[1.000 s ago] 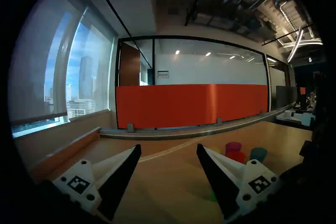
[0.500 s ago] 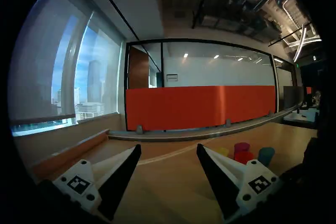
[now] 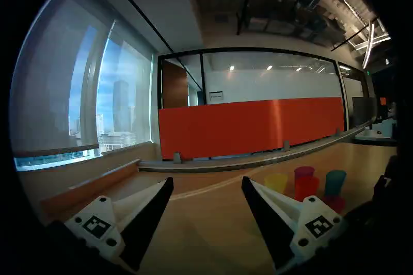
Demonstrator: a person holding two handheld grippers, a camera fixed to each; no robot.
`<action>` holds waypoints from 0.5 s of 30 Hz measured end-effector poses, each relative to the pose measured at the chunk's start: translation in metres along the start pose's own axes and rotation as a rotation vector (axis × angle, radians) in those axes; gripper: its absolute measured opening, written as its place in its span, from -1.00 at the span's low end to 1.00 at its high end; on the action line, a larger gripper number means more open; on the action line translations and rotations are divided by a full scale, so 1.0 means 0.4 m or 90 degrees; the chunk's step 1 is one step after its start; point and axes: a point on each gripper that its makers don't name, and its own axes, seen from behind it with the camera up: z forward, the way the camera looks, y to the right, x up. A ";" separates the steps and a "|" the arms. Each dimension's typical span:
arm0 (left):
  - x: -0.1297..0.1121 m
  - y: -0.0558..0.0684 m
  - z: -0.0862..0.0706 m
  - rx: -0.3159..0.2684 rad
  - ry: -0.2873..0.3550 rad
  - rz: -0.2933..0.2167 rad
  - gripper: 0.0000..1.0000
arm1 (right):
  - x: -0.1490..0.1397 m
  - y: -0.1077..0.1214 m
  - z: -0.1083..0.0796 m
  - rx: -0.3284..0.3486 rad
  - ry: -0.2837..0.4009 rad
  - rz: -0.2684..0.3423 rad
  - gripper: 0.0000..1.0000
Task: Pour water
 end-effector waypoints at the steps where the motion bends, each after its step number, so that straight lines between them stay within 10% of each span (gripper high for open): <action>1: -0.003 0.004 0.001 -0.001 0.000 -0.002 0.97 | 0.000 -0.002 0.000 0.001 0.000 0.000 0.99; 15: -0.075 0.035 0.029 -0.010 0.000 -0.045 0.97 | -0.002 -0.005 -0.007 0.001 -0.004 -0.006 0.99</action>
